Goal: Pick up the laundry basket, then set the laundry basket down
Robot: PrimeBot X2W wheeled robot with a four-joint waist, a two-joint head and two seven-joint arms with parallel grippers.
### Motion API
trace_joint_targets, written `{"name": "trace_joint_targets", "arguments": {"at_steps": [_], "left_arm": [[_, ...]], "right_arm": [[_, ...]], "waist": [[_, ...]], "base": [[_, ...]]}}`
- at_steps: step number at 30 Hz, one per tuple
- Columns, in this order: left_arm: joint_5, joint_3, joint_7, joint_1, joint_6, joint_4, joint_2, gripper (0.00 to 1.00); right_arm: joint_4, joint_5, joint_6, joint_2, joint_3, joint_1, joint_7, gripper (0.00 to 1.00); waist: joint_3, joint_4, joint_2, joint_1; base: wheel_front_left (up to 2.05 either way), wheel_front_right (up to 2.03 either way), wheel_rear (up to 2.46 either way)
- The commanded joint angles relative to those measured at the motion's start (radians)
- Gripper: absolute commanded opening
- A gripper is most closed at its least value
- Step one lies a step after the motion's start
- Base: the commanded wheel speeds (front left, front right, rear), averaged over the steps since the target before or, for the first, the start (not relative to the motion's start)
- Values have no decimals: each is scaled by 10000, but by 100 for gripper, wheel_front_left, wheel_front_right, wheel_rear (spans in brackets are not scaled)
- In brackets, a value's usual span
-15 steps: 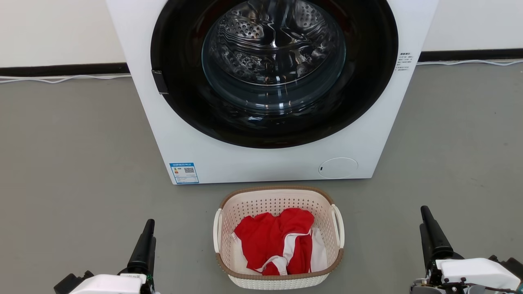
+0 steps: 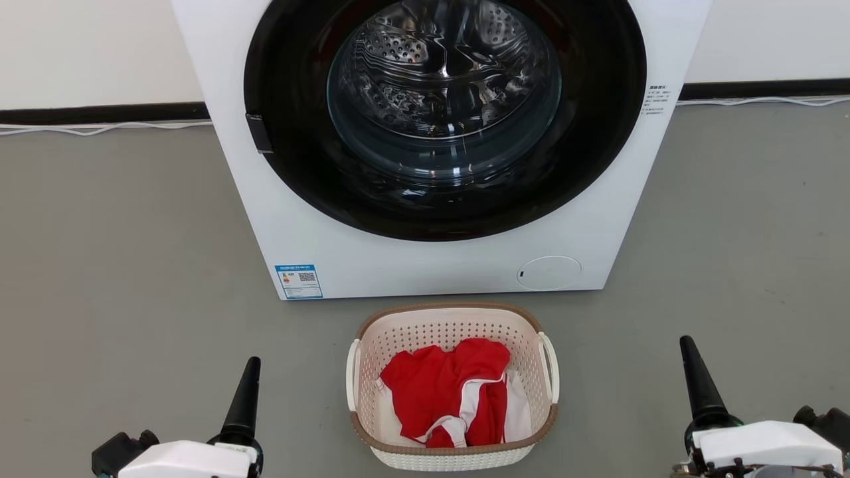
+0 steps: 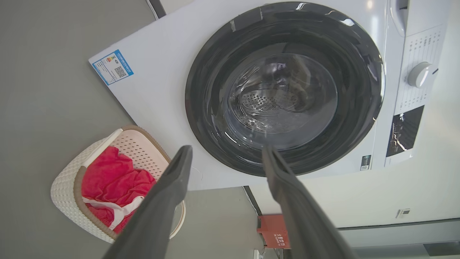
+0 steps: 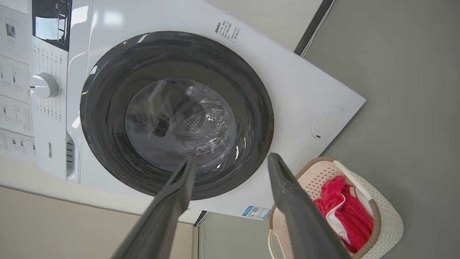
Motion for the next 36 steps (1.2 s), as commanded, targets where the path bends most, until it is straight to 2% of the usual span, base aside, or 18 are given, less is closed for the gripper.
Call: {"name": "trace_joint_targets", "arguments": {"at_steps": [1,18,36], "left_arm": [[430,47,-102,-249,26,-320,85,100],[3219,-194,-602,-109,294,-478,104,100],[6279,-257,-1103,-19,366,-630,125,100]], "right_arm": [[-321,-502,31,-175,133,-228,-179,100],[-384,-3345,40,-369,437,-270,-677,100],[11,-5637,50,-730,726,-513,-1177,100]], "waist": [[3,0,-1,-1],[30,-51,-1,-1],[-19,-93,-1,-1]], "base": [[0,0,0],[0,0,0],[0,0,0]]}}
